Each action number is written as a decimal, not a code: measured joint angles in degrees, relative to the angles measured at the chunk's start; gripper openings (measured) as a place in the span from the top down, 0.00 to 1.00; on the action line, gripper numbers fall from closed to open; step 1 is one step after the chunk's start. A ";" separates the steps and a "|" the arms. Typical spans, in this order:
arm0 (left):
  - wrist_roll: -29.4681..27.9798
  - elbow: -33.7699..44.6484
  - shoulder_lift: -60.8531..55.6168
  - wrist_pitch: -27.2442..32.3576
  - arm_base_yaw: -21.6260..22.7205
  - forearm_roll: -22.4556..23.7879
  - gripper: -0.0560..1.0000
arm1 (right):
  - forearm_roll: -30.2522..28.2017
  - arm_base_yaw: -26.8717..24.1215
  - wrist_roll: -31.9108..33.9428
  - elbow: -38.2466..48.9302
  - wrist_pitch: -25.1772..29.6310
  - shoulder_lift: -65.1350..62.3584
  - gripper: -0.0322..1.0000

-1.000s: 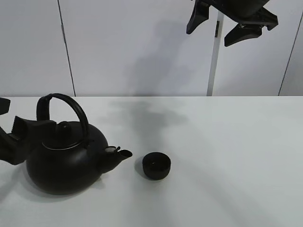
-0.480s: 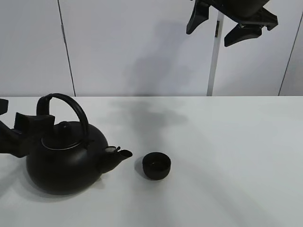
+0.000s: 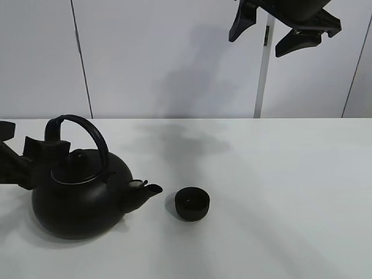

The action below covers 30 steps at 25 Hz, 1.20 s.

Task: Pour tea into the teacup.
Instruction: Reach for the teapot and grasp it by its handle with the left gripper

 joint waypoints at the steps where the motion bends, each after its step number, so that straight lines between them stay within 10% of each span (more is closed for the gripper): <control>1: 0.00 -0.36 0.68 0.00 0.00 0.20 0.32 | 0.00 0.00 0.00 0.00 0.00 0.00 0.39; 17: -0.19 -5.83 5.86 0.54 0.11 0.42 0.34 | 0.00 0.00 0.00 0.00 -0.07 0.00 0.39; 30: -0.19 -7.87 5.97 2.06 0.11 3.69 0.80 | 0.00 0.00 0.00 0.00 -0.07 0.00 0.39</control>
